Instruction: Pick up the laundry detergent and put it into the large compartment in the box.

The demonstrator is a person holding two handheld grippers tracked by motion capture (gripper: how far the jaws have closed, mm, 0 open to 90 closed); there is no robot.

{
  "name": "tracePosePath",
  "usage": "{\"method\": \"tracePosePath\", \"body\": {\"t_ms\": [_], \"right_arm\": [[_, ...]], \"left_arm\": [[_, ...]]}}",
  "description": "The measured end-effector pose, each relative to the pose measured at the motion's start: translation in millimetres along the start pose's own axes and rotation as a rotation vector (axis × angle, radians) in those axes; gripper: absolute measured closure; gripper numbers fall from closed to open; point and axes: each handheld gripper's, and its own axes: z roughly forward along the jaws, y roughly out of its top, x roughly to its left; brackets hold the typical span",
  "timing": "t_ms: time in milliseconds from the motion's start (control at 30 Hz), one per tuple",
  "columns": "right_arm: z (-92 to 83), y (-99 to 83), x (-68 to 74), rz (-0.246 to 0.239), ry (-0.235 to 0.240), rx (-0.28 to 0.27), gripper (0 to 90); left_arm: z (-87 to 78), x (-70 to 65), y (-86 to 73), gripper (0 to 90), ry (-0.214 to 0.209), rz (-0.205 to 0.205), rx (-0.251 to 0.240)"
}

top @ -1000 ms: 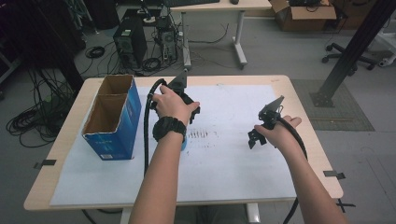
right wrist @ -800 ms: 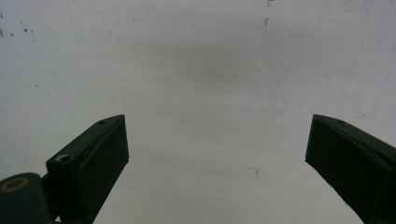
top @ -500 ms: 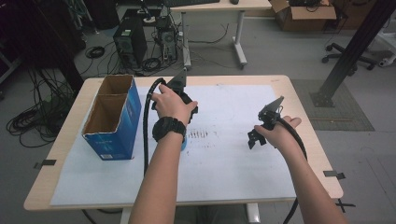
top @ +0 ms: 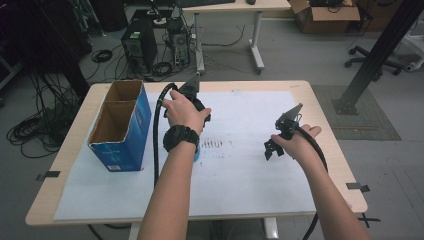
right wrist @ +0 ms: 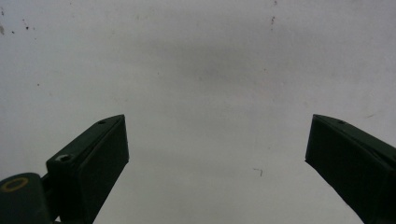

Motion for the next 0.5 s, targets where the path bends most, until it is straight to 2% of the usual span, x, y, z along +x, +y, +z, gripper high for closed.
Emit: {"method": "tracePosePath", "body": {"t_ms": [500], "right_arm": [[-0.2,-0.5,0.8,-0.002,0.001,0.001,6.4]], "left_arm": [[-1.1,-2.3,0.2,27.4,0.005,0.001,-0.003]]}}
